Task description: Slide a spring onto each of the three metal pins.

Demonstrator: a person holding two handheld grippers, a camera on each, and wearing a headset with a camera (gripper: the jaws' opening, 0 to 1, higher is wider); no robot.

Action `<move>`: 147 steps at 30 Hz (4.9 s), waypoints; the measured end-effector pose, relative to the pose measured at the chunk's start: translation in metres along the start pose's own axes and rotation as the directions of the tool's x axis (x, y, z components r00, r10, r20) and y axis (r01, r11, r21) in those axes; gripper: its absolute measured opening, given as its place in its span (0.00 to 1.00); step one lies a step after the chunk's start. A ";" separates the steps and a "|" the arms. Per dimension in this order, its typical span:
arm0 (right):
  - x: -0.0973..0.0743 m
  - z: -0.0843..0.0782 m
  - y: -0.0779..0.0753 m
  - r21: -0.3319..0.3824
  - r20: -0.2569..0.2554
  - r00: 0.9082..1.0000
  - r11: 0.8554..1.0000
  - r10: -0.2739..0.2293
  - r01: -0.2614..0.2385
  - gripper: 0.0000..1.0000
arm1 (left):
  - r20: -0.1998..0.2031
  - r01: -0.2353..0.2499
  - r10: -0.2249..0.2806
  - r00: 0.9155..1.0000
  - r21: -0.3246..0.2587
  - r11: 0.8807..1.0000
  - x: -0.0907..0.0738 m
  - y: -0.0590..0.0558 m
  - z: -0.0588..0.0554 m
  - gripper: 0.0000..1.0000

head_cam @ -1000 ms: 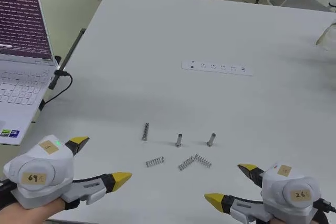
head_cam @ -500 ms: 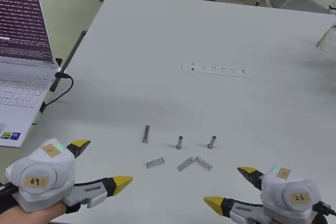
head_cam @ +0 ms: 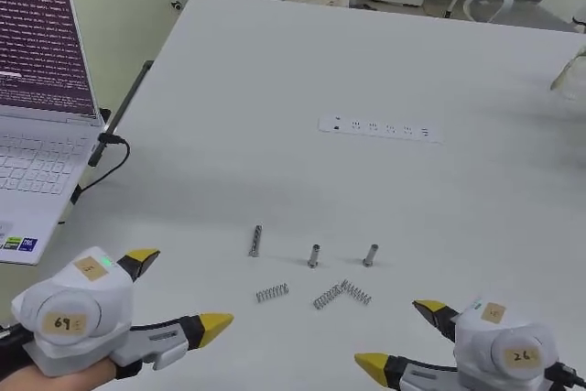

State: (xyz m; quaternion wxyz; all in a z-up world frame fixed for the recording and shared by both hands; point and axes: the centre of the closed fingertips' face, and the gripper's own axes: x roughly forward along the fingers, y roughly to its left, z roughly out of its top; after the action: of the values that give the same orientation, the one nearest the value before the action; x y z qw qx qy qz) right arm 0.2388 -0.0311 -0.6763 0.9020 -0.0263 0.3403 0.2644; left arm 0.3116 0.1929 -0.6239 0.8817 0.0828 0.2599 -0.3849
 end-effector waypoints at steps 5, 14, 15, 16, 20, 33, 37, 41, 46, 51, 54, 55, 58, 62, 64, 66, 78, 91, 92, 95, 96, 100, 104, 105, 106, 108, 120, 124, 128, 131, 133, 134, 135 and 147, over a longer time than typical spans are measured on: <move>-0.002 0.001 -0.002 0.001 0.003 1.000 1.000 -0.006 0.006 0.71 | -0.002 -0.002 0.002 1.000 -0.001 1.000 -0.001 0.001 -0.001 0.76; -0.004 -0.001 -0.005 0.006 0.004 1.000 1.000 -0.013 0.013 0.71 | -0.004 -0.004 0.004 1.000 -0.003 1.000 -0.001 0.001 -0.002 0.76; -0.004 -0.002 -0.005 0.005 0.003 1.000 1.000 -0.013 0.013 0.71 | -0.003 -0.004 0.004 1.000 -0.001 1.000 -0.001 0.000 -0.002 0.76; -0.005 -0.002 -0.005 0.005 0.002 1.000 1.000 -0.014 0.014 0.71 | -0.002 -0.003 0.003 1.000 -0.002 1.000 -0.001 0.000 -0.002 0.76; -0.005 -0.001 -0.005 0.007 0.004 1.000 1.000 -0.015 0.015 0.71 | -0.001 -0.005 0.005 1.000 -0.004 1.000 -0.001 0.001 -0.002 0.76; -0.007 -0.006 -0.005 0.022 0.004 1.000 1.000 -0.015 0.015 0.71 | -0.005 -0.012 0.012 1.000 -0.002 1.000 -0.002 0.002 -0.002 0.76; -0.007 -0.004 -0.007 0.023 0.009 1.000 1.000 -0.018 0.018 0.71 | -0.006 -0.010 0.010 1.000 -0.002 1.000 -0.001 0.002 -0.002 0.76; -0.007 -0.002 -0.007 0.023 0.014 1.000 1.000 -0.018 0.018 0.71 | -0.006 -0.011 0.011 1.000 -0.003 1.000 0.000 0.003 -0.002 0.76; -0.007 -0.003 -0.007 0.018 0.009 1.000 1.000 -0.016 0.016 0.71 | -0.002 -0.011 0.011 1.000 -0.005 1.000 0.001 0.003 0.000 0.75; -0.006 -0.003 -0.007 0.019 0.010 1.000 1.000 -0.017 0.017 0.70 | -0.008 -0.002 0.002 1.000 0.000 1.000 0.003 0.001 -0.001 0.75; -0.006 -0.001 -0.006 0.017 0.014 1.000 1.000 -0.015 0.015 0.70 | -0.011 0.005 -0.005 1.000 0.005 1.000 0.005 0.000 0.000 0.75; -0.006 0.000 -0.006 0.018 0.016 1.000 1.000 -0.016 0.016 0.70 | -0.011 0.006 -0.006 1.000 0.005 1.000 0.005 0.000 0.000 0.75; -0.006 0.001 -0.006 0.024 0.024 1.000 1.000 -0.020 0.019 0.70 | -0.019 0.015 -0.015 1.000 0.017 1.000 0.008 -0.001 0.002 0.75; -0.007 -0.002 -0.006 0.030 0.022 1.000 0.999 -0.020 0.019 0.70 | -0.028 0.027 -0.027 0.999 0.026 0.999 0.014 -0.002 0.004 0.75; -0.007 -0.004 -0.007 0.032 0.019 1.000 0.999 -0.022 0.021 0.70 | -0.033 0.036 -0.035 0.999 0.031 0.999 0.016 -0.004 0.004 0.75; -0.008 -0.005 -0.008 0.038 0.019 1.000 0.999 -0.025 0.024 0.70 | -0.037 0.045 -0.043 0.998 0.035 0.998 0.019 -0.005 0.005 0.75; -0.004 -0.001 -0.013 0.054 0.021 0.999 0.998 -0.035 0.034 0.70 | -0.060 0.082 -0.078 0.995 0.064 0.995 0.042 0.007 0.013 0.74; -0.001 -0.002 -0.016 0.064 0.010 0.999 0.997 -0.040 0.039 0.70 | -0.097 0.115 -0.106 0.990 0.086 0.990 0.070 0.021 0.013 0.73; 0.000 -0.002 -0.016 0.065 0.009 0.999 0.997 -0.039 0.039 0.70 | -0.099 0.115 -0.107 0.989 0.086 0.990 0.072 0.021 0.013 0.73; 0.001 -0.003 -0.015 0.062 0.006 0.999 0.997 -0.038 0.037 0.70 | -0.097 0.116 -0.108 0.989 0.078 0.990 0.078 0.024 0.014 0.72; 0.002 -0.003 -0.015 0.062 0.006 0.999 0.997 -0.037 0.037 0.70 | -0.096 0.117 -0.109 0.989 0.075 0.990 0.079 0.025 0.014 0.72; 0.003 -0.001 -0.014 0.052 0.000 0.999 0.998 -0.036 0.036 0.70 | -0.095 0.121 -0.114 0.989 0.068 0.990 0.086 0.026 0.015 0.72; 0.005 0.001 -0.014 0.045 0.001 0.999 0.998 -0.033 0.033 0.70 | -0.091 0.127 -0.120 0.989 0.066 0.990 0.095 0.027 0.017 0.72; 0.005 0.001 -0.014 0.044 0.001 0.999 0.998 -0.033 0.033 0.70 | -0.091 0.128 -0.122 0.988 0.067 0.989 0.097 0.027 0.017 0.72; 0.005 0.002 -0.014 0.041 0.001 0.999 0.999 -0.034 0.034 0.70 | -0.091 0.130 -0.124 0.988 0.068 0.989 0.099 0.027 0.017 0.72; 0.005 0.003 -0.014 0.041 0.002 0.999 0.999 -0.033 0.033 0.70 | -0.091 0.132 -0.125 0.988 0.066 0.989 0.104 0.027 0.017 0.71; 0.001 -0.001 -0.015 0.042 -0.004 0.999 0.998 -0.039 0.039 0.70 | -0.136 0.159 -0.147 0.980 0.080 0.984 0.134 0.032 0.008 0.67; -0.002 -0.003 -0.015 0.044 -0.007 0.999 0.998 -0.042 0.043 0.70 | -0.141 0.157 -0.146 0.979 0.066 0.985 0.142 0.033 0.008 0.65; -0.004 -0.004 -0.016 0.051 -0.005 0.999 0.997 -0.049 0.049 0.70 | -0.140 0.154 -0.146 0.979 0.051 0.987 0.152 0.036 0.008 0.63; -0.005 -0.005 -0.016 0.056 -0.005 0.999 0.997 -0.051 0.052 0.70 | -0.141 0.142 -0.135 0.981 0.042 0.989 0.157 0.039 0.007 0.60; -0.005 -0.006 -0.016 0.057 -0.006 0.999 0.997 -0.052 0.052 0.70 | -0.134 0.141 -0.137 0.981 0.023 0.990 0.161 0.039 0.008 0.59; -0.005 -0.006 -0.016 0.058 -0.005 0.999 0.997 -0.051 0.052 0.70 | -0.133 0.138 -0.135 0.982 0.017 0.990 0.164 0.040 0.008 0.58; -0.005 -0.007 -0.016 0.060 -0.005 0.999 0.997 -0.051 0.051 0.70 | -0.136 0.132 -0.128 0.982 0.014 0.991 0.166 0.041 0.007 0.57; -0.006 -0.010 -0.016 0.063 -0.012 0.999 0.997 -0.051 0.052 0.69 | -0.157 0.076 -0.082 0.984 -0.043 0.996 0.186 0.050 -0.004 0.44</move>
State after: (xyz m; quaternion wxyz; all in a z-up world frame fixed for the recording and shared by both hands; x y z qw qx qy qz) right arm 0.2365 -0.0499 -0.6825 0.9072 -0.0077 0.3522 0.2300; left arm 0.4516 0.1101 -0.7276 0.8437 0.0865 0.3396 -0.4067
